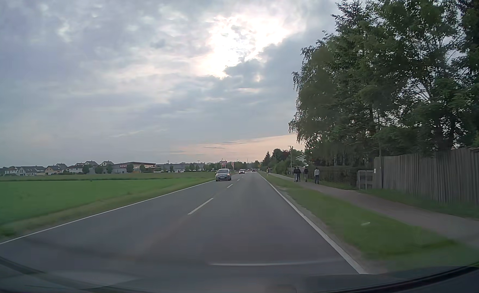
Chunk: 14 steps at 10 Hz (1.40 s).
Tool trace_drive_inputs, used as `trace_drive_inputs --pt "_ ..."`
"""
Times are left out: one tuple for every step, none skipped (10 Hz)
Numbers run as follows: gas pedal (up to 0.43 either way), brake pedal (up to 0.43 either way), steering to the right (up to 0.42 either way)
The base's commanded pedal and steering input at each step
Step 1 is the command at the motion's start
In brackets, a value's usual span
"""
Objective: Follow the waypoints while adhering to traffic rules and regulations
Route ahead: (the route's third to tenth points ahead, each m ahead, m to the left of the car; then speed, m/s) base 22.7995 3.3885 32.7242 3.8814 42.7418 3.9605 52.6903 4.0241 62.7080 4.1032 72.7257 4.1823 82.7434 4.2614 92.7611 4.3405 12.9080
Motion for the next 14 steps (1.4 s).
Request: trace_drive_inputs --pt "0.138 0.0 -0.003" --pt "0.13 0.0 -0.003" --pt "0.13 0.0 -0.003" --pt "0.13 0.0 -0.003" --pt "0.13 0.0 -0.003" --pt "0.13 0.0 -0.003" --pt "0.13 0.0 -0.003" --pt "0.13 0.0 -0.003" --pt "0.13 0.0 -0.003" --pt "0.13 0.0 -0.002" --pt "0.13 0.0 -0.002" --pt "0.118 0.0 -0.002" --pt "0.118 0.0 -0.002" --pt "0.118 0.0 -0.001"
